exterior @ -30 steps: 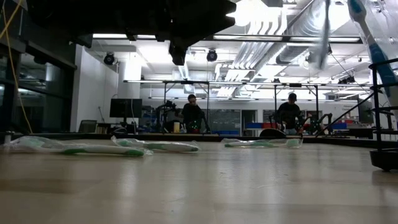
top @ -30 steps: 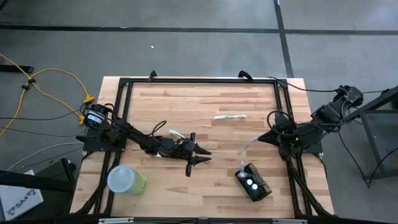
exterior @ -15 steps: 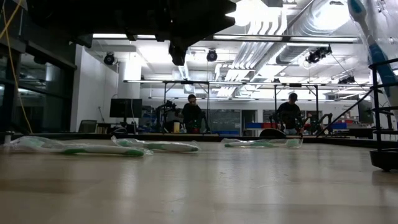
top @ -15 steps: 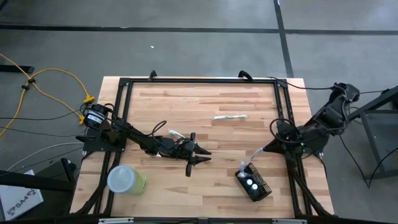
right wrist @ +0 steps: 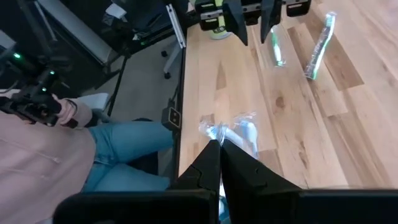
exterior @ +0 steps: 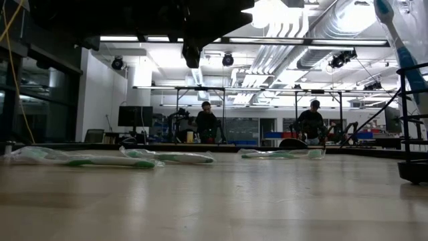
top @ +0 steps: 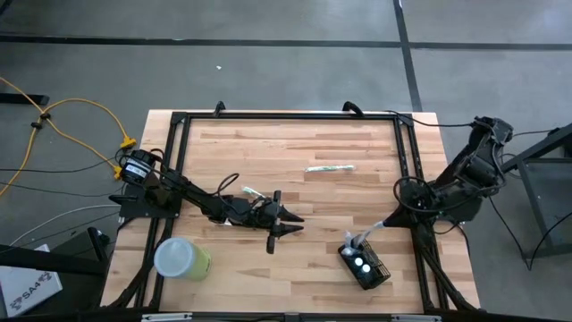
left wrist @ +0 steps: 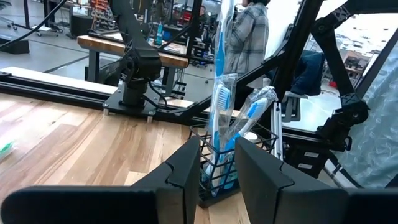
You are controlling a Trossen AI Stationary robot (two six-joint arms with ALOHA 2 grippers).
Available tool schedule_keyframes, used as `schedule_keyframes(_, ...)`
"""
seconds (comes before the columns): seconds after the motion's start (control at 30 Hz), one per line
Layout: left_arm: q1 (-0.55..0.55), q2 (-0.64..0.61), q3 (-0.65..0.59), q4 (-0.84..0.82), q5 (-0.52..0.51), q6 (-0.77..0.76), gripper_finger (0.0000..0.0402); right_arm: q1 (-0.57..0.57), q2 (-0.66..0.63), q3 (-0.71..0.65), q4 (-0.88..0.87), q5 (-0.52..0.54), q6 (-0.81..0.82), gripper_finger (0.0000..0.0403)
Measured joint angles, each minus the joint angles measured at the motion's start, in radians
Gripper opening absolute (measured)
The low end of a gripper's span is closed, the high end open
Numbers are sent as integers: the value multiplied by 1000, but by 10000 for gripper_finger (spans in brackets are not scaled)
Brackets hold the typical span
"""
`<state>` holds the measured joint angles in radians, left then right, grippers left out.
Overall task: Pick & Place toothbrushing station
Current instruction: Put the blue toothbrush into the top section of the black wire organizer
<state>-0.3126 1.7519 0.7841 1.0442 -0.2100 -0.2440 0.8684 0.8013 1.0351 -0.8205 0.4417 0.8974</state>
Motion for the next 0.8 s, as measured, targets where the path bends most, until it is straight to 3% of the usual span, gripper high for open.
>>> schedule_keyframes(0.8,0,0,0,4,0,1,97,5,147,0,57,-26,41,3)
